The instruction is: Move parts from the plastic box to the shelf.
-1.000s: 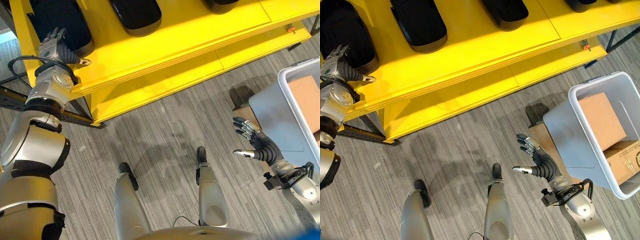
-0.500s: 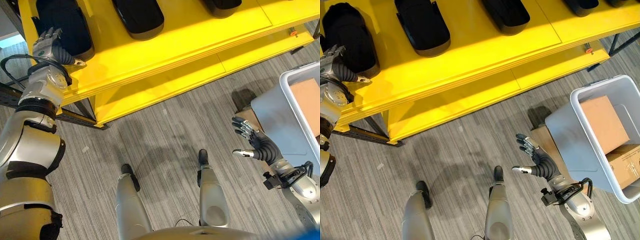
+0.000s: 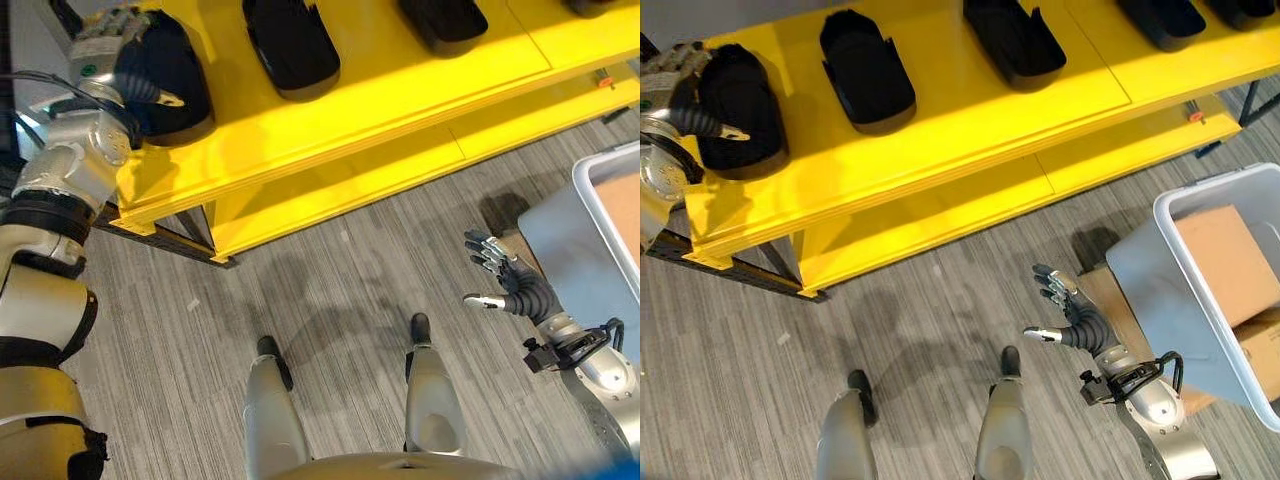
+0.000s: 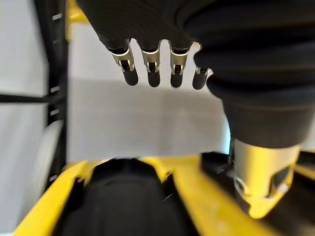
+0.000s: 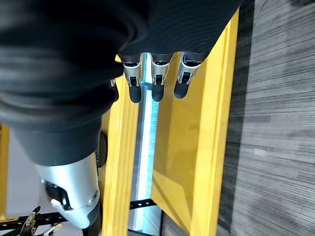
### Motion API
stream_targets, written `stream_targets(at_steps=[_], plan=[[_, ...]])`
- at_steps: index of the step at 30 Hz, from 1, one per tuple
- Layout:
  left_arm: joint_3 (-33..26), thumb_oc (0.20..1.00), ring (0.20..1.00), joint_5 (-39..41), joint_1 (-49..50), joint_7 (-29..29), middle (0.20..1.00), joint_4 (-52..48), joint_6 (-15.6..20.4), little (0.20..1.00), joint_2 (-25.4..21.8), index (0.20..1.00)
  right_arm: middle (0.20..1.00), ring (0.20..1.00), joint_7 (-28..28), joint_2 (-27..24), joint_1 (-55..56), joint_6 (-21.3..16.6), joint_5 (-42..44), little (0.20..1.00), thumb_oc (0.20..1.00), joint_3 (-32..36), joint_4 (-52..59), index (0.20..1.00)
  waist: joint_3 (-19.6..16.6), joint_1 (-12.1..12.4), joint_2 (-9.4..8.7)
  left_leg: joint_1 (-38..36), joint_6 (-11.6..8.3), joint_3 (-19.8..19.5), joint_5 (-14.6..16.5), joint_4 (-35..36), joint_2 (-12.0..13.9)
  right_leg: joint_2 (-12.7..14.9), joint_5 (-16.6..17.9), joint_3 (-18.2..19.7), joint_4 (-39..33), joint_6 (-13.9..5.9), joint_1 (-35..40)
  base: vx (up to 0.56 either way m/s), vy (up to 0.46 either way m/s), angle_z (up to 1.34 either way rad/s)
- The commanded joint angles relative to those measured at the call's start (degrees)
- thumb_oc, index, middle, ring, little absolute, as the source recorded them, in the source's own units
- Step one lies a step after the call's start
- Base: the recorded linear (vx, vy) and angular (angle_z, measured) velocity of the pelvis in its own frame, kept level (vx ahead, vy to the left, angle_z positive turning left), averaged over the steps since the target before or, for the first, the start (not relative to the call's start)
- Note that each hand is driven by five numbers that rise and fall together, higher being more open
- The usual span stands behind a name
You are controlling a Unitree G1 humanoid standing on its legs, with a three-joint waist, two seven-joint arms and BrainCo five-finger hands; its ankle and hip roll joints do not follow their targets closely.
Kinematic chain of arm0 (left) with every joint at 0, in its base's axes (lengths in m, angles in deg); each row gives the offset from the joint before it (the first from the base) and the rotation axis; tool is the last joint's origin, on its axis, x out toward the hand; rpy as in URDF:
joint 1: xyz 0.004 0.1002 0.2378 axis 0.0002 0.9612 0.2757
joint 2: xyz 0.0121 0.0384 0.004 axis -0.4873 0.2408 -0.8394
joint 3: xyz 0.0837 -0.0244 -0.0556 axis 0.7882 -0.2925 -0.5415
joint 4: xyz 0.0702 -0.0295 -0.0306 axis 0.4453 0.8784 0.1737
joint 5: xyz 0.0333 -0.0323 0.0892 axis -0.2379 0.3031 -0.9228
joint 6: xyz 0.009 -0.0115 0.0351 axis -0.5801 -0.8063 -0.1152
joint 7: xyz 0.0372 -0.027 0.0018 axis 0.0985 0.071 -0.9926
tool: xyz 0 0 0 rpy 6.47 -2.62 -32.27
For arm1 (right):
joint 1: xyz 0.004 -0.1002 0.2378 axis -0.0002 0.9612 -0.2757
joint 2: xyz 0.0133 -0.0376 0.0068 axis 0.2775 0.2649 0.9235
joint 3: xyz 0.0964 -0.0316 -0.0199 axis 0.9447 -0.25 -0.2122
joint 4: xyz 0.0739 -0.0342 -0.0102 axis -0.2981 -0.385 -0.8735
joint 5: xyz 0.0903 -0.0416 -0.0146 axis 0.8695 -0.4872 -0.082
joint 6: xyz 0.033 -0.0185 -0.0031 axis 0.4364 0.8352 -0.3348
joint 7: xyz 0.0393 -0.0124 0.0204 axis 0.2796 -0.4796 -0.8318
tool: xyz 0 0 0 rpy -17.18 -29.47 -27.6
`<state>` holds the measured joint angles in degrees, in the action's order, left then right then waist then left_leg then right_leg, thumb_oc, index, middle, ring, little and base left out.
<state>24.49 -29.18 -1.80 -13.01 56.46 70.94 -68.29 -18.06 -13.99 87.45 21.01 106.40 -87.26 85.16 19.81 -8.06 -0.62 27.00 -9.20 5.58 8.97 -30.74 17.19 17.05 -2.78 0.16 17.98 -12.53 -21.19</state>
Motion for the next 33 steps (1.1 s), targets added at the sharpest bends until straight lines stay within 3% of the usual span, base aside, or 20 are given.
stream_targets(at_steps=[1, 5, 7, 11, 12, 13, 14, 15, 16, 18, 23, 24, 26, 27, 28, 29, 30, 33], plan=[[-10.28, 1.000, 1.000, 1.80, 6.67, -3.07, 1.000, -8.36, 2.64, 1.000, -3.95, 1.000, 1.000, 1.000, 0.89, 1.92, -0.57, -3.04, -1.62, 1.000, 1.000, 3.87, 0.37, 1.000, -2.58, 0.55, 0.09, -1.84, -1.32, -4.11, -6.28, 3.87, 0.87, 2.72, 0.30, 1.95, 6.01, -0.52, 1.45, 0.04, -0.043, 0.00], [-22.15, 1.000, 1.000, 6.35, 21.08, -2.48, 1.000, -18.16, 5.02, 1.000, -1.23, 1.000, 1.000, 1.000, 1.66, 3.65, -0.84, -2.94, -2.90, 1.000, 1.000, 4.03, -0.81, 1.000, -3.31, 1.09, 0.87, -5.05, -1.44, -3.82, -7.48, 6.66, 1.03, 2.58, 0.18, 1.68, 5.11, -0.26, 3.76, 0.03, -0.021, 0.00], [-30.12, 1.000, 1.000, 14.12, 35.24, -0.65, 1.000, -26.10, 8.42, 1.000, 5.61, 1.000, 1.000, 1.000, 2.27, 5.28, -2.03, -2.83, -3.89, 1.000, 1.000, 3.93, -2.34, 1.000, -4.68, 2.18, 1.87, -8.45, -1.33, -3.68, -9.04, 10.00, 1.32, 2.21, -0.23, 1.29, 4.45, 0.16, 5.82, 0.09, -0.071, -0.04], [-34.73, 1.000, 1.000, 24.80, 49.04, 3.33, 1.000, -35.35, 12.25, 1.000, 14.10, 1.000, 1.000, 1.000, 2.69, 6.44, -3.76, -2.62, -4.31, 1.000, 1.000, 2.16, -3.70, 1.000, -6.76, 2.52, 3.17, -13.38, -1.19, -3.10, -11.48, 15.83, 2.12, 1.58, -0.89, 0.66, 3.13, 0.44, 8.77, 0.08, -0.068, 0.01], [-35.46, 1.000, 1.000, 30.28, 54.42, 6.80, 1.000, -38.99, 13.49, 1.000, 17.56, 1.000, 1.000, 1.000, 2.96, 6.93, -4.53, -2.65, -4.68, 1.000, 1.000, 2.07, -4.58, 1.000, -7.90, 2.99, 3.72, -15.41, -0.95, -2.87, -12.61, 18.20, 2.46, 1.07, -1.59, 0.61, 3.18, 0.69, 9.73, 0.07, -0.062, 0.09], [-35.89, 1.000, 1.000, 30.40, 54.99, 6.98, 1.000, -39.39, 13.34, 1.000, 17.62, 1.000, 1.000, 1.000, 2.98, 6.81, -4.52, -2.65, -4.69, 1.000, 1.000, 1.85, -4.57, 1.000, -7.89, 2.86, 3.73, -15.82, -0.98, -2.70, -12.77, 18.59, 2.49, 1.03, -1.60, 0.68, 3.14, 0.72, 9.88, 0.11, -0.113, 0.04], [-34.67, 1.000, 1.000, 38.55, 59.50, 10.86, 1.000, -41.86, 14.06, 1.000, 23.37, 1.000, 1.000, 1.000, 2.93, 7.04, -5.16, -2.68, -5.03, 1.000, 1.000, 0.59, -5.24, 1.000, -9.02, 3.17, 4.11, -18.31, -0.81, -2.48, -13.87, 20.76, 3.06, 0.52, -2.62, 0.58, 3.68, 1.16, 10.96, 0.13, -0.144, 0.01], [-34.73, 1.000, 1.000, 43.26, 64.73, 13.89, 1.000, -44.98, 13.48, 1.000, 26.28, 1.000, 1.000, 1.000, 2.39, 6.65, -4.33, -2.50, -5.48, 1.000, 1.000, 0.87, -4.62, 1.000, -10.08, 3.50, 4.40, -19.96, -0.50, -2.33, -14.56, 21.95, 3.54, -0.09, -4.07, 0.29, 4.54, 1.82, 11.83, 0.13, -0.143, -0.07], [-34.86, 1.000, 1.000, 43.33, 65.04, 13.97, 1.000, -45.20, 13.39, 1.000, 26.34, 1.000, 1.000, 1.000, 2.39, 6.56, -4.19, -2.47, -5.47, 1.000, 1.000, 0.80, -4.53, 1.000, -10.11, 3.45, 4.45, -20.18, -0.53, -2.27, -14.62, 22.12, 3.57, -0.12, -4.15, 0.30, 4.60, 1.85, 11.92, 0.11, -0.141, -0.03], [-33.57, 1.000, 1.000, 50.75, 71.73, 18.65, 1.000, -48.56, 11.82, 1.000, 29.59, 1.000, 1.000, 1.000, 1.52, 4.95, -3.37, -2.62, -6.74, 1.000, 1.000, 0.78, -3.80, 1.000, -11.17, 4.11, 5.23, -22.75, -0.58, -2.81, -17.86, 24.60, 4.65, -1.51, -6.89, -0.56, 6.80, 3.10, 13.19, 0.06, -0.151, -0.04], [-30.76, 1.000, 1.000, 57.65, 80.94, 24.27, 1.000, -49.91, 8.86, 1.000, 33.47, 1.000, 1.000, 1.000, 0.25, 3.29, -1.25, -3.08, -7.21, 1.000, 1.000, 0.86, -3.10, 1.000, -11.94, 5.34, 6.19, -24.11, -0.74, -5.02, -26.04, 27.08, 6.85, -5.13, -10.58, -2.03, 10.36, 5.63, 13.61, 0.00, -0.162, 0.05], [-30.67, 1.000, 1.000, 58.79, 82.68, 25.78, 1.000, -50.60, 8.47, 1.000, 33.88, 1.000, 1.000, 1.000, 0.13, 2.95, -0.68, -3.21, -7.39, 1.000, 1.000, 1.18, -3.00, 1.000, -12.00, 5.63, 6.43, -23.83, -1.31, -5.98, -28.83, 27.79, 7.39, -6.23, -11.13, -2.66, 10.47, 6.27, 13.95, -0.06, -0.218, 0.13], [-29.17, 1.000, 1.000, 63.11, 84.26, 27.05, 1.000, -49.15, 7.35, 1.000, 35.38, 1.000, 1.000, 1.000, 0.28, 2.39, 0.26, -3.64, -7.78, 1.000, 1.000, 1.29, -3.68, 1.000, -11.53, 6.40, 6.78, -21.44, -2.65, -8.10, -37.44, 27.78, 7.39, -8.05, -11.17, -4.62, 9.10, 7.59, 15.45, -0.09, -0.242, 0.26], [-28.64, 1.000, 1.000, 65.14, 84.18, 27.39, 1.000, -48.53, 7.16, 1.000, 35.72, 1.000, 1.000, 1.000, 1.30, 2.42, 0.46, -3.66, -8.18, 1.000, 1.000, 1.20, -4.65, 1.000, -11.00, 6.54, 5.80, -19.52, -2.19, -6.39, -38.22, 26.98, 6.77, -8.59, -10.29, -6.26, 6.40, 8.63, 16.51, -0.13, -0.365, 0.80], [-29.39, 1.000, 1.000, 65.49, 85.38, 27.34, 1.000, -48.21, 7.36, 1.000, 36.73, 1.000, 1.000, 1.000, 1.07, 2.70, 0.29, -3.42, -7.78, 1.000, 1.000, 0.27, -5.47, 1.000, -11.11, 7.05, 4.36, -19.70, 0.00, -7.62, -31.31, 24.07, 1.62, -8.63, -7.76, -6.86, 2.11, 8.41, 17.63, -0.11, -0.310, 1.08], [-29.42, 1.000, 1.000, 65.49, 85.37, 27.34, 1.000, -48.21, 7.36, 1.000, 36.75, 1.000, 1.000, 1.000, 1.07, 2.70, 0.23, -3.44, -7.78, 1.000, 1.000, 0.24, -5.51, 1.000, -11.18, 7.03, 4.51, -19.45, 0.07, -7.68, -31.30, 23.93, 1.73, -8.78, -7.38, -6.92, 1.68, 8.38, 17.67, -0.12, -0.349, 0.86], [-27.61, 1.000, 1.000, 68.36, 84.71, 28.86, 1.000, -46.67, 6.54, 1.000, 37.71, 1.000, 1.000, 1.000, 0.05, 3.25, 0.29, -3.23, -7.23, 1.000, 1.000, -0.14, -6.61, 1.000, -11.79, 7.01, 2.35, -20.57, 2.94, -6.88, -19.99, 19.59, -5.38, -8.06, -3.90, -7.80, -4.75, 8.34, 20.28, -0.10, -0.197, 0.41], [-25.41, 1.000, 1.000, 68.48, 83.99, 29.89, 1.000, -46.37, 5.96, 1.000, 38.10, 1.000, 1.000, 1.000, -0.12, 5.16, 0.39, -2.55, -6.70, 1.000, 1.000, -1.44, -7.92, 1.000, -13.97, 5.86, 2.20, -24.19, 4.31, -4.68, -13.21, 21.40, -8.81, -8.49, -1.28, -9.07, -9.88, 7.37, 21.87, -0.04, -0.083, 0.22]])
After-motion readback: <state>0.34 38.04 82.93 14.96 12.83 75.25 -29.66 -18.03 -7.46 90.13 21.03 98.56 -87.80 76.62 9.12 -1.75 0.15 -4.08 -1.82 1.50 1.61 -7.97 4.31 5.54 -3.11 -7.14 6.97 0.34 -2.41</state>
